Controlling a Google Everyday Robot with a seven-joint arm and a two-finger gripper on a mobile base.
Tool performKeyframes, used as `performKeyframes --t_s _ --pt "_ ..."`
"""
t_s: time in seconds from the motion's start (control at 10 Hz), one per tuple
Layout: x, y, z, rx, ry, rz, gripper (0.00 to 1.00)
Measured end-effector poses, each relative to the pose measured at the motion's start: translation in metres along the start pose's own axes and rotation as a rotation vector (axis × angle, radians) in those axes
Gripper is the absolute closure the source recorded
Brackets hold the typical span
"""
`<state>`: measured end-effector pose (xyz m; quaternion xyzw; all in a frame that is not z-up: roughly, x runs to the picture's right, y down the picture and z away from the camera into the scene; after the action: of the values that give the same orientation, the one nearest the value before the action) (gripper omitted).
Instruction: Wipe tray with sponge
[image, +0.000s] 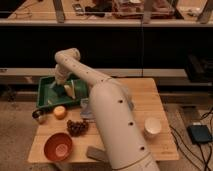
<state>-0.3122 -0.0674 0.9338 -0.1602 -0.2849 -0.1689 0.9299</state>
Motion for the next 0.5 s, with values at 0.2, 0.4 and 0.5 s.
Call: performKeyframes --t_s 0.2,0.4,0.5 --pt "-0.019 -0.005 0.010 0.006 -0.043 -0.021 1.00" --pt "-0.037 -0.011 0.013 0.012 -0.087 -0.049 1.00" --pt "-0.046 -0.010 0.013 0.007 -0.105 -0.059 1.00"
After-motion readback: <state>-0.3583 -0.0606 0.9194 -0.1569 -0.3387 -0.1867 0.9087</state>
